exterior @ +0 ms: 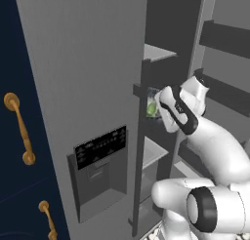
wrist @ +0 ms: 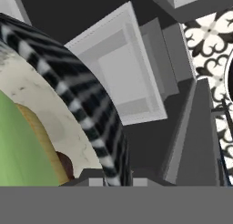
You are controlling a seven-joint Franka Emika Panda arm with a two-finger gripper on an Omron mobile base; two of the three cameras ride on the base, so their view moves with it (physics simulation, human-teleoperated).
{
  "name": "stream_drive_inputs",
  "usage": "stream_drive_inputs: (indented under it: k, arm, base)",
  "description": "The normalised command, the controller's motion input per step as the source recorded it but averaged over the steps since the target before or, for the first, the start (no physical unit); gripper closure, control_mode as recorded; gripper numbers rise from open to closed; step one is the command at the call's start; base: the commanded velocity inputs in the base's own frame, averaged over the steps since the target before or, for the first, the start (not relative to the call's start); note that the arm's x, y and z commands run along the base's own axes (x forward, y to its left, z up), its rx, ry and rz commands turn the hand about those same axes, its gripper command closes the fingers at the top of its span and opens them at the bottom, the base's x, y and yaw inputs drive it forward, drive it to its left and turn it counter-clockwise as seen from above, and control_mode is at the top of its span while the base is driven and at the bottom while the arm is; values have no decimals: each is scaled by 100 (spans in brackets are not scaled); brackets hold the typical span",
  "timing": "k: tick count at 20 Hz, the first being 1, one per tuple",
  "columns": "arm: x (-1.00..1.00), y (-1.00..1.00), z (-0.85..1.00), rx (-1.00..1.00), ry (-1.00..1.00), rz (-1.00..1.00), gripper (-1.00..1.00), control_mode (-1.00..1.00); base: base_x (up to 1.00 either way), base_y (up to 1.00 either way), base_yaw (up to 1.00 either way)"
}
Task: Pick the chicken drumstick and corn from their plates and place them in the bowl. Then put the bowl in the fridge.
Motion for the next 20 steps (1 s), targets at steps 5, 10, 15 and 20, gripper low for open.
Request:
stream_drive_inputs:
  k: [5, 10, 15, 20]
  arm:
    - [83, 8, -14, 0, 5, 8, 100, -100]
    - [76, 12, -39, -3, 3, 1, 100, -100]
    - [49, 3, -23, -1, -4, 0, 100, -100]
    - [29, 5, -22, 0, 0, 0, -100, -100]
  base:
    - [0, 0, 0]
    - [0, 0, 0]
    - [0, 0, 0]
    - [0, 0, 0]
